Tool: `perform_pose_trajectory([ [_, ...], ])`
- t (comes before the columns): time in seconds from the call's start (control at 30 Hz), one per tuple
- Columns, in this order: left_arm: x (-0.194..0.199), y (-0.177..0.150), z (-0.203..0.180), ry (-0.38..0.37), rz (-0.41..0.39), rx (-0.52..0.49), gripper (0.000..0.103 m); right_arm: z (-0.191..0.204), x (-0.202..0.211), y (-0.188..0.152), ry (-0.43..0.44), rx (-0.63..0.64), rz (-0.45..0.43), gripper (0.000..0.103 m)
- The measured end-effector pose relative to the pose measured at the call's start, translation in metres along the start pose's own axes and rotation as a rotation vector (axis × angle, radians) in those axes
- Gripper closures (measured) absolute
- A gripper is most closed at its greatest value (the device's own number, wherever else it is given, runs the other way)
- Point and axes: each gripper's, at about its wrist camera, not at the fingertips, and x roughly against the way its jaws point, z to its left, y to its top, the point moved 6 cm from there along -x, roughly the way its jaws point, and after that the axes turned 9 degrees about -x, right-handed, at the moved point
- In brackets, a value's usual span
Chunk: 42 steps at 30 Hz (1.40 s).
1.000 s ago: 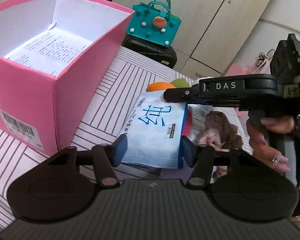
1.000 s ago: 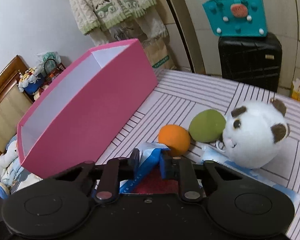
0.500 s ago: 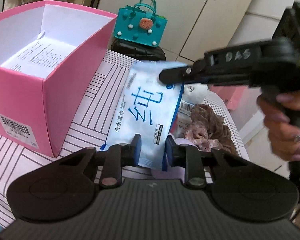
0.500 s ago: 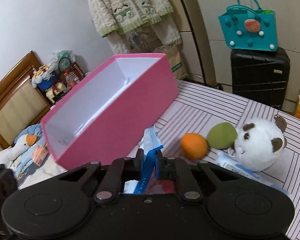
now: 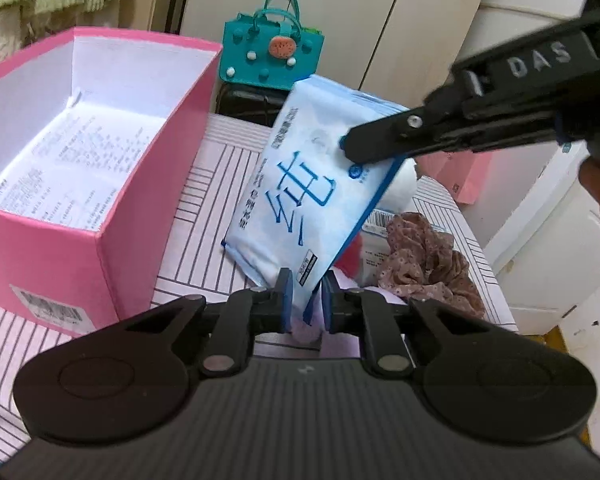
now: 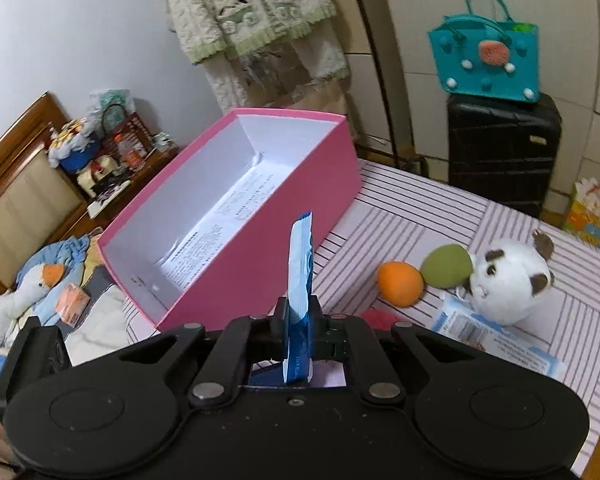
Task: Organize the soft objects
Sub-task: 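Lift the wet-wipes pack with the left tool and carry it over the pink box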
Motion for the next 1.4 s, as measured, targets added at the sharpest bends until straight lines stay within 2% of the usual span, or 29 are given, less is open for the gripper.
perform_pose_trajectory([
  [0.13, -0.006, 0.001, 0.003, -0.033, 0.039, 0.014, 0.08, -0.015, 0.004, -0.005, -0.024, -0.056, -0.019, 0.093],
  [0.2, -0.008, 0.002, 0.004, -0.049, 0.049, 0.014, 0.073, -0.021, 0.009, -0.008, -0.03, -0.078, -0.031, 0.093],
  [0.27, -0.011, 0.002, 0.002, -0.06, 0.055, 0.011, 0.062, -0.028, 0.015, -0.011, -0.036, -0.099, -0.045, 0.093],
  [0.4, -0.019, 0.004, -0.002, -0.124, 0.078, 0.012, 0.057, -0.046, 0.016, -0.018, -0.038, -0.153, -0.047, 0.093],
  [0.47, -0.022, 0.006, -0.003, -0.146, 0.081, 0.025, 0.048, -0.057, 0.011, -0.021, -0.026, -0.195, -0.032, 0.093],
  [0.7, -0.037, 0.006, 0.002, -0.134, 0.141, 0.08, 0.032, -0.081, -0.001, -0.026, -0.001, -0.253, -0.02, 0.092],
  [0.87, -0.051, 0.005, 0.007, -0.157, 0.198, 0.134, 0.029, -0.091, -0.007, -0.031, 0.0, -0.255, -0.011, 0.092],
  [0.97, -0.055, 0.004, 0.006, -0.16, 0.197, 0.149, 0.03, -0.099, -0.009, -0.032, 0.008, -0.261, -0.001, 0.092],
  [1.0, -0.055, 0.005, 0.005, -0.154, 0.193, 0.144, 0.031, -0.101, -0.01, -0.032, 0.012, -0.264, 0.001, 0.092],
  [1.07, -0.053, 0.005, 0.001, -0.156, 0.173, 0.131, 0.043, -0.101, -0.011, -0.032, 0.017, -0.255, 0.008, 0.092],
  [1.13, -0.049, 0.007, -0.004, -0.137, 0.158, 0.099, 0.046, -0.099, -0.01, -0.031, 0.022, -0.237, 0.009, 0.091],
  [1.4, -0.025, 0.019, -0.005, -0.127, 0.121, 0.03, 0.047, -0.075, 0.005, -0.025, 0.004, -0.161, -0.011, 0.091],
])
